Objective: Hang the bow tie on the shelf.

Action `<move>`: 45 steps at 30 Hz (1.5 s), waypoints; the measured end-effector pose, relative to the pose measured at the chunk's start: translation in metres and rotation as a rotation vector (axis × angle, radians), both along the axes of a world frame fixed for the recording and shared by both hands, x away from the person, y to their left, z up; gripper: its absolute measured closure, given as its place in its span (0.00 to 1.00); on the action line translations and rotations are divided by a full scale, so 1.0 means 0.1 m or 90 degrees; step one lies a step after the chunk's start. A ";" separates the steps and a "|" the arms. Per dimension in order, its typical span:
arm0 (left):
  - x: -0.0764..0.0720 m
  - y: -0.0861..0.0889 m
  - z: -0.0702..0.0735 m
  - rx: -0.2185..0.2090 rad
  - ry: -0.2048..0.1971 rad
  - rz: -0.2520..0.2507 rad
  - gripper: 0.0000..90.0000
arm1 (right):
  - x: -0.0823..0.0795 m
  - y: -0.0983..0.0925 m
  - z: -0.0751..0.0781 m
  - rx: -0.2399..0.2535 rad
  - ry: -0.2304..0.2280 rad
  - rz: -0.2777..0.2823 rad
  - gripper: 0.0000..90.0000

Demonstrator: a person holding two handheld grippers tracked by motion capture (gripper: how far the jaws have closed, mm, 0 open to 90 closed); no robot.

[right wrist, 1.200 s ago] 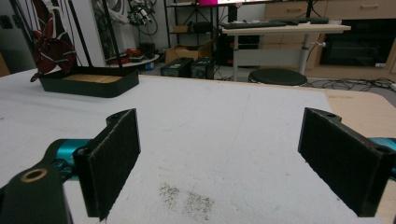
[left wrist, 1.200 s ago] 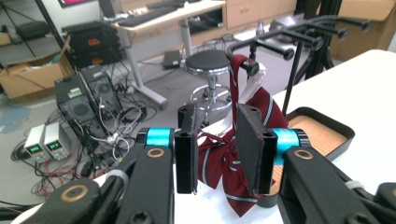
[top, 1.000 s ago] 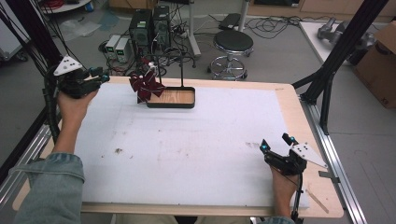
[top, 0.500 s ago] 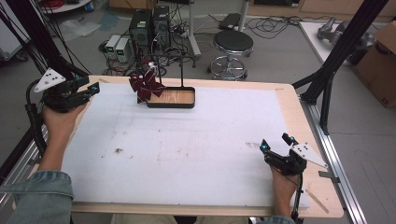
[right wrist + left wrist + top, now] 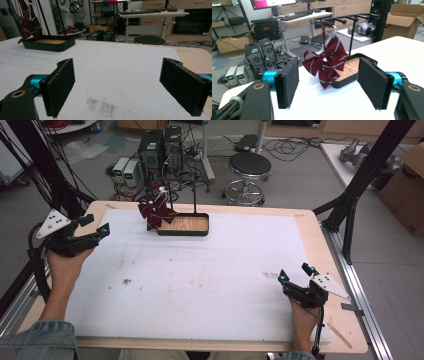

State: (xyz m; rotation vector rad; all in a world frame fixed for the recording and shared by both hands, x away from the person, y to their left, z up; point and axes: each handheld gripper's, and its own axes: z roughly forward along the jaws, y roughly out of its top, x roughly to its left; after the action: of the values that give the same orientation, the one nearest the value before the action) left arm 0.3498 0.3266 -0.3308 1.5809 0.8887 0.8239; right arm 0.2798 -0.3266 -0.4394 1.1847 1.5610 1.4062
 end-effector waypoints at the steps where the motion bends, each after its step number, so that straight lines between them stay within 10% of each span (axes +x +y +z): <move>1: -0.02 0.00 -0.01 0.001 0.001 0.004 0.34 | 0.00 0.00 0.00 0.001 0.001 0.000 0.13; 45: -0.51 -0.14 -1.07 0.059 0.131 0.034 0.26 | 0.00 -0.01 0.00 0.005 -0.001 0.000 0.13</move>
State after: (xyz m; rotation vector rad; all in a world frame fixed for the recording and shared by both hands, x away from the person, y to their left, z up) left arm 0.2983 0.3128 -0.4377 1.7514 1.0569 0.7585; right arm 0.2799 -0.3275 -0.4394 1.1874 1.5566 1.4139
